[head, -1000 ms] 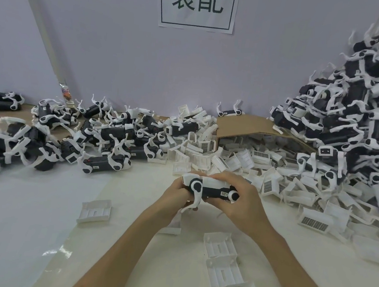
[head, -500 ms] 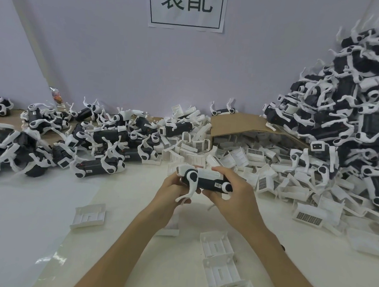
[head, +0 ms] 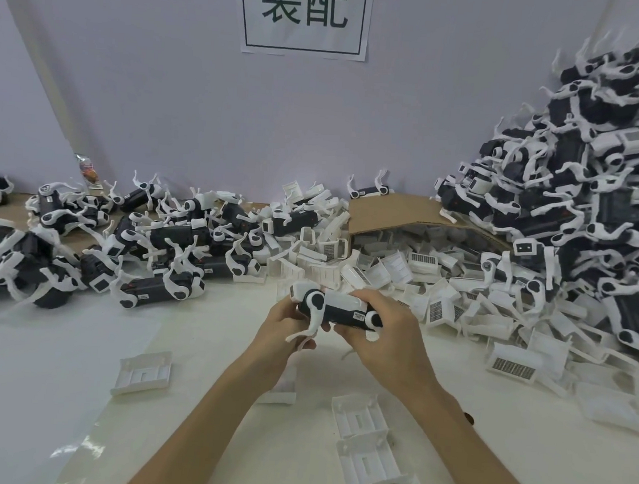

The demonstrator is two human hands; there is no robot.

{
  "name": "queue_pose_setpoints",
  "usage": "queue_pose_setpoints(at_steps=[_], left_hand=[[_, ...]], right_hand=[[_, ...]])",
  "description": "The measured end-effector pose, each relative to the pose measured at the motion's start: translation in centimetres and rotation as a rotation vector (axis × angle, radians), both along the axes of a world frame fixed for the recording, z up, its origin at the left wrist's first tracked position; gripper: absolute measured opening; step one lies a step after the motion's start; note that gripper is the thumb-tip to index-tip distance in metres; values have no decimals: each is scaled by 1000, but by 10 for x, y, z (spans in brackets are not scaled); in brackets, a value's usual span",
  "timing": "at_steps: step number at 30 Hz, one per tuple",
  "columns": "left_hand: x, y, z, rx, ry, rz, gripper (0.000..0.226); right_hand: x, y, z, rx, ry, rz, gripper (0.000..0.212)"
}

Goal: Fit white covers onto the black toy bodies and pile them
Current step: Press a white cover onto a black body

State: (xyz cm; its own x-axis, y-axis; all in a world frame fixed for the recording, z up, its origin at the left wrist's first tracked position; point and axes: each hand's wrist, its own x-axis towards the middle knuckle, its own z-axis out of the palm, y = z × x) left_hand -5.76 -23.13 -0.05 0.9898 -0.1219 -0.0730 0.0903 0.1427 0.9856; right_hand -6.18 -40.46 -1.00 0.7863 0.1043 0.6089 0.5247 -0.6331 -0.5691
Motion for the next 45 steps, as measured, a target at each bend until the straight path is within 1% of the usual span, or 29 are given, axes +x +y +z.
queue_pose_setpoints(at_steps=[2, 5, 7, 9, 10, 12, 14, 15, 16, 19, 22, 24, 26, 27, 29, 30, 32, 33, 35, 37, 39, 42, 45], left_hand=[[-1, 2, 0, -10, -20, -16, 59], [1, 3, -1, 7, -62, -35, 45], [2, 3, -4, 2, -96, -32, 55], [3, 2, -4, -20, -123, -2, 62], [4, 3, -4, -35, -133, 24, 64], [6, 3, -5, -59, -146, 86, 69], [8, 4, -5, -89, -159, 135, 72], [8, 5, -5, -94, -174, 154, 73], [8, 5, -4, -86, -198, 167, 74], [6, 5, -5, -9, -310, 138, 76], [2, 0, -4, 138, -410, 38, 73], [-1, -2, -3, 179, -411, -26, 68], [-2, -2, -3, 184, -379, -108, 57], [-2, -2, -3, 174, -359, -135, 48], [-1, -2, -5, 148, -320, -128, 28], [0, -2, -6, 148, -303, -112, 27], [2, -3, -8, 158, -284, -99, 36], [2, -3, -7, 164, -288, -98, 35], [0, -3, -5, 190, -304, -103, 24], [-2, -3, -3, 205, -319, -105, 17], [-2, -3, -3, 197, -330, -107, 19], [-1, -3, -4, 200, -336, -100, 22], [1, -3, -7, 214, -341, -83, 22]], right_hand=[[1, -2, 0, -7, 38, 27, 49], [0, -5, -1, 9, 57, 76, 54], [0, -4, 0, 90, 88, 92, 55], [0, -2, 1, 208, 85, 58, 53], [1, -3, 1, 243, 44, 13, 50], [1, -6, 3, 287, -70, -79, 36], [0, -9, 6, 388, -73, -81, 19], [0, -9, 8, 453, -32, -37, 12], [0, -9, 9, 501, 25, 16, 10], [1, -4, 6, 494, 254, 124, 26], [5, 3, 1, 528, 499, 187, 25], [8, 2, 0, 611, 566, 177, 22], [9, -1, 1, 663, 542, 180, 18], [9, -3, 2, 655, 513, 181, 16], [6, -3, 3, 573, 424, 163, 14], [4, -2, 3, 509, 367, 148, 15], [0, 2, 2, 366, 244, 145, 21], [-1, 4, 1, 290, 186, 155, 23], [-2, 6, 0, 197, 103, 180, 21], [-1, 5, 0, 204, 86, 190, 26], [0, 3, 0, 203, 89, 197, 30], [1, 0, -2, 180, 132, 228, 27], [0, -2, -2, 213, 204, 262, 24]])
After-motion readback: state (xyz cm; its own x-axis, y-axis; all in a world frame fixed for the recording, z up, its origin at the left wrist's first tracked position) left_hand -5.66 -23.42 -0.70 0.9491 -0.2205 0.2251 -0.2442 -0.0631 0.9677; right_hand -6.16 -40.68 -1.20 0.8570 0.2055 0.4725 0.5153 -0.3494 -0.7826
